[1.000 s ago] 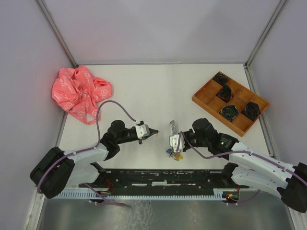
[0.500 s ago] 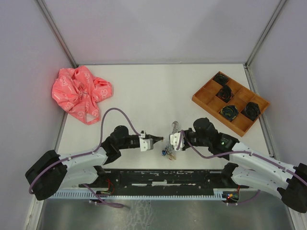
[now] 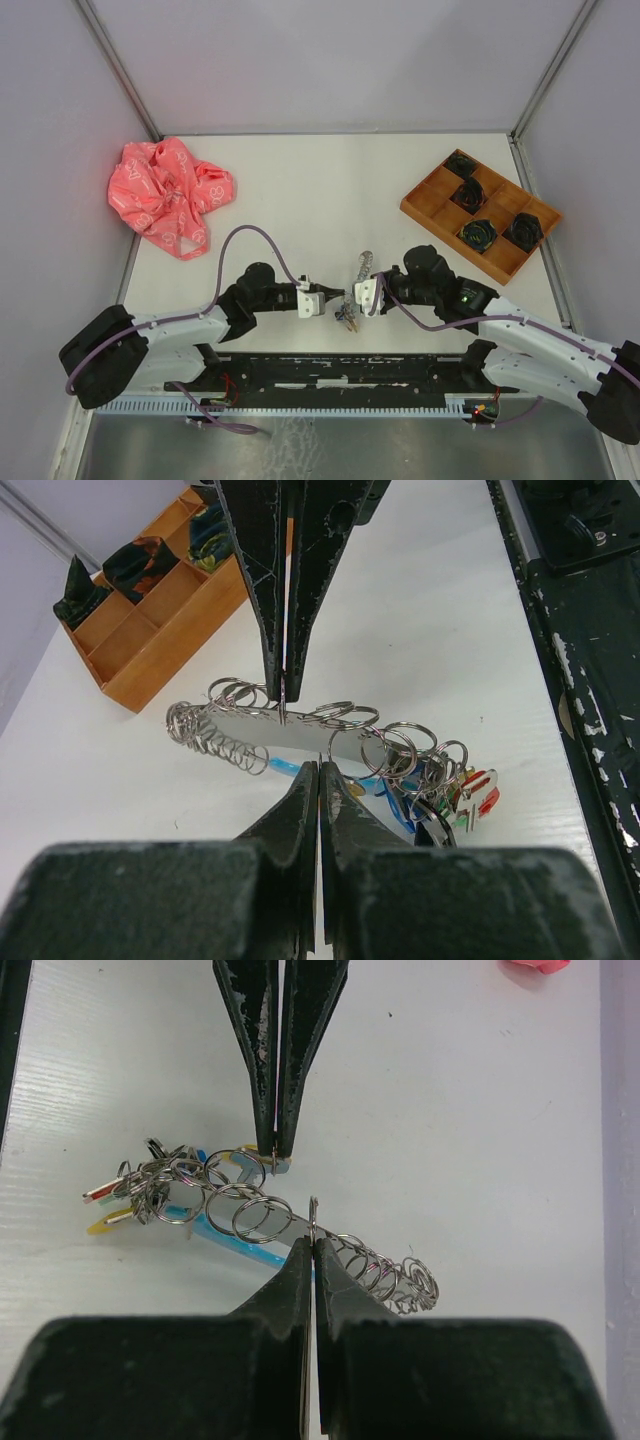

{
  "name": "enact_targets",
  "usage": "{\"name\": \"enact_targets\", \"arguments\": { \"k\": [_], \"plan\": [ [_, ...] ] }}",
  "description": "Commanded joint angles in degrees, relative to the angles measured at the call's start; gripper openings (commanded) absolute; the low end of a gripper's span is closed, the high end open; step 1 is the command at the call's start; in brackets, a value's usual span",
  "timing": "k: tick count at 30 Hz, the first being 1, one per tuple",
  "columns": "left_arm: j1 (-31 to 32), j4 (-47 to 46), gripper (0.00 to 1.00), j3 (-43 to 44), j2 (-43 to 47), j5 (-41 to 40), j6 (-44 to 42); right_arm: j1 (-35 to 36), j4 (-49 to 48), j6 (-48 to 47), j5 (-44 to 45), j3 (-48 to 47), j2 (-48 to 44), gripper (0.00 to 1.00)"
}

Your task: Put the keys on the keyring

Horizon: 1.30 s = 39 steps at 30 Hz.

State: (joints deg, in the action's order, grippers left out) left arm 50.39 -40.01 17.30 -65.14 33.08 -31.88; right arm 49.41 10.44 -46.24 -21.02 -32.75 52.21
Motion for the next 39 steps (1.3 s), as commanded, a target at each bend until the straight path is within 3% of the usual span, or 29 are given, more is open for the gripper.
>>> {"name": "enact_targets", "arguments": {
  "k": [1,11,39],
  "plan": [
    [0.5,-4.4,0.03,2.6,-1.1,0.5,-1.7,0.2,-2.1,-3.3,-2.2,-0.9,0.0,0.01],
    [0.7,-4.4,0.03,2.8,-1.4,0.0,-2.1,0.2,0.6,-6.7,-3.3,-1.3,0.8,0.01],
    [1.0,-3.8,0.03,4.5,-3.6,2.5,-1.4,0.2,-1.6,-5.0,-3.1,-1.3,0.7,0.01]
  ]
}}
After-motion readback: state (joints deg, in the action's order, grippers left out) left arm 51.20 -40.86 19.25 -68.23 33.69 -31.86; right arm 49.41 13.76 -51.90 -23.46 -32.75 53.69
